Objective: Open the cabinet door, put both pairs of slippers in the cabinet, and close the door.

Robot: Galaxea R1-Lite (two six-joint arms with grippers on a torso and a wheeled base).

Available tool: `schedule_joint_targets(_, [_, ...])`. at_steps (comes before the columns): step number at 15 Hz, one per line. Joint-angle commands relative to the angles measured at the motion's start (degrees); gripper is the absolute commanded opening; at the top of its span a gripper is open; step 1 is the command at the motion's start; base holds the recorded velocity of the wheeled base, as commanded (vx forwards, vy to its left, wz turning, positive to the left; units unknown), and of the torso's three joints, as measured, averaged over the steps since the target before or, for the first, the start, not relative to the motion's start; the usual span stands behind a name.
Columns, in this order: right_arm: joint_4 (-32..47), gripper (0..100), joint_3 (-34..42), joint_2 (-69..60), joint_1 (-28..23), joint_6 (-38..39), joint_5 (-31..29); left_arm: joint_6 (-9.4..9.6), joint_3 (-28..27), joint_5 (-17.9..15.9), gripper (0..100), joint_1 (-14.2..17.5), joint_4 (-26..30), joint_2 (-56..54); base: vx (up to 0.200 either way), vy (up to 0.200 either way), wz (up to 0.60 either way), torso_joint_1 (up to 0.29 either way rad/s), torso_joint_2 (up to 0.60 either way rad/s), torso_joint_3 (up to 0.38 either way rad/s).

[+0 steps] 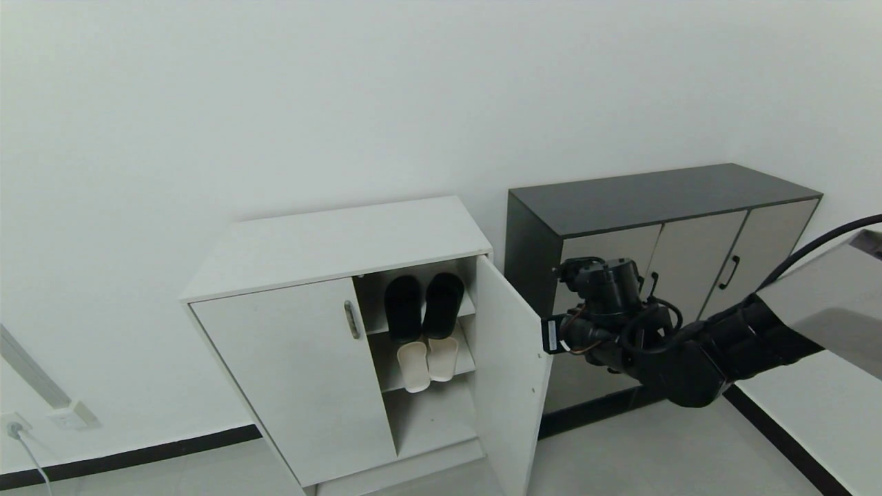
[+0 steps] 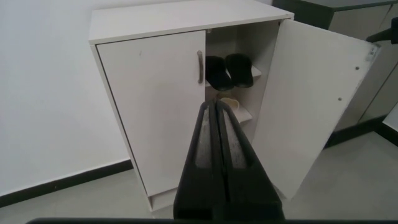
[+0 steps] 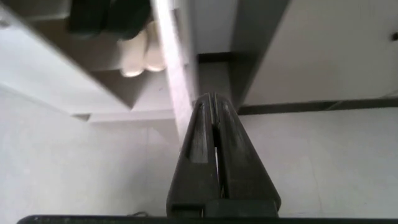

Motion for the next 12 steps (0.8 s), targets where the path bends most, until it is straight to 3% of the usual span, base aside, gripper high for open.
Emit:
schedule_joint_targets(1, [-0.09,0,1.48,-1.89,3.58,0.85,-0.01,-0.01,0.00,-0.02,0,0.02,-0.01,-0.01,0.000,0.000,0.00,0.000,0.00,0.000])
schedule_joint_targets(6, [-0.01,0,3.59,-4.71,8.76,2.79,0.16,-0.01,0.00,-0.02,0,0.02,-0.01,-0.01,0.000,0.000,0.00,0.000,0.00,0.000])
schedule_joint_targets(12, [-0.36,0,6.14,-6.55,9.11,2.08,0.69,-0.01,0.00,-0.02,0,0.02,-0.01,-0.01,0.000,0.000,0.00,0.000,0.00,0.000])
